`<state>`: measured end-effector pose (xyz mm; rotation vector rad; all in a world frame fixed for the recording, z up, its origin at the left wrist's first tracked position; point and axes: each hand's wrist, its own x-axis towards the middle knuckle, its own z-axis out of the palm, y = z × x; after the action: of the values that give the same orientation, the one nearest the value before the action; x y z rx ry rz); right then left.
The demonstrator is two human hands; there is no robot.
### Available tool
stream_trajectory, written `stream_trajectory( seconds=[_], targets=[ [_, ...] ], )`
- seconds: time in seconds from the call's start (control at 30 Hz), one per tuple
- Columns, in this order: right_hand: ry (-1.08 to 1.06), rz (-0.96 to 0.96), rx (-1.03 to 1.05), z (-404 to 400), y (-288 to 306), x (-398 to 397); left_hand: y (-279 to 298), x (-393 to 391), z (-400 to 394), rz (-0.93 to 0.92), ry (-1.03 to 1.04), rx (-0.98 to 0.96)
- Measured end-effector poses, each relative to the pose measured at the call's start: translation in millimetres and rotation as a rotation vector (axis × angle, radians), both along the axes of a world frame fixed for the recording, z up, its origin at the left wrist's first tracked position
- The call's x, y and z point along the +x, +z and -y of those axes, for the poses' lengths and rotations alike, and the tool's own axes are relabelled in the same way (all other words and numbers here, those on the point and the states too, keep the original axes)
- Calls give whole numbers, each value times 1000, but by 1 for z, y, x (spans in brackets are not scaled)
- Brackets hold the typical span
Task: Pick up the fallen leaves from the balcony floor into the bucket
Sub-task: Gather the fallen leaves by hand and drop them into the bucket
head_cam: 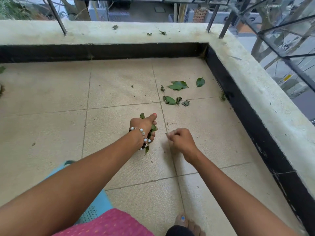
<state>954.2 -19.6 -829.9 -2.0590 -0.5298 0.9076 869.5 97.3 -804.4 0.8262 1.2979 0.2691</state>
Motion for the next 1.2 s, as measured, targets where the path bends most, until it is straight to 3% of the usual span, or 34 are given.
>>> stream_trajectory(
  seconds=[0.1, 0.27, 0.43, 0.6, 0.67, 0.83, 0.97, 1.03, 1.1, 1.2],
  targets=[
    [-148, -214, 156, -11, 31, 2, 18, 5, 5, 94, -60, 19],
    [-157, -23, 193, -18, 91, 0, 71, 28, 14, 225, -114, 33],
    [-143, -56, 271, 6, 141, 44, 101, 65, 23, 290, -130, 10],
    [-237, 66, 178, 5, 88, 123, 70, 116, 10, 260, -118, 51],
    [-246, 251, 8, 6, 55, 161, 50, 135, -9, 202, -75, 37],
    [30, 616, -318, 3, 4, 244, 19, 177, -48, 95, -7, 55],
    [178, 676, -462, -11, -28, 270, -6, 197, -69, 20, 48, 67],
    [286, 809, -561, -14, -39, 272, -16, 203, -77, -3, 65, 77],
    [297, 1016, -545, -22, -40, 275, -25, 209, -85, -10, 95, 99],
    [247, 984, -344, -49, -31, 280, -34, 211, -93, 10, 159, 125]
  ],
)
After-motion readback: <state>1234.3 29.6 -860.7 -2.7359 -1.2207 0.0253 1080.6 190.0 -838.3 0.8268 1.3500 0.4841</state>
